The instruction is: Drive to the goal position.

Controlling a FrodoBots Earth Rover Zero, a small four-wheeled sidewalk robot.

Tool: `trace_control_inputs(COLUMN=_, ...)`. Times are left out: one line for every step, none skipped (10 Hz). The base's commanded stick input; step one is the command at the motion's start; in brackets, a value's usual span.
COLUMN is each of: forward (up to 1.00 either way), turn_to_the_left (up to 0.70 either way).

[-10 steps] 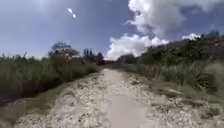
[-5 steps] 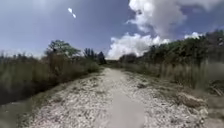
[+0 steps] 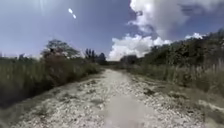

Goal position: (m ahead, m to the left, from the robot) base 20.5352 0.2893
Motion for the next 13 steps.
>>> trace_control_inputs(forward=0.85, turn_to_the_left=0.00)
trace_control_inputs(forward=0.85, turn_to_the_left=0.00)
trace_control_inputs(forward=0.85, turn_to_the_left=0.00)
trace_control_inputs(forward=0.85, turn_to_the_left=0.00)
trace_control_inputs(forward=0.85, turn_to_the_left=0.00)
trace_control_inputs(forward=0.85, turn_to_the_left=0.00)
trace_control_inputs(forward=0.85, turn_to_the_left=0.00)
trace_control_inputs(forward=0.85, turn_to_the_left=0.00)
trace_control_inputs(forward=0.85, turn_to_the_left=-0.21)
trace_control_inputs(forward=0.85, turn_to_the_left=-0.34)
trace_control_inputs(forward=0.85, turn_to_the_left=-0.24)
trace_control_inputs(forward=0.85, turn_to_the_left=0.00)
trace_control_inputs(forward=0.85, turn_to_the_left=0.00)
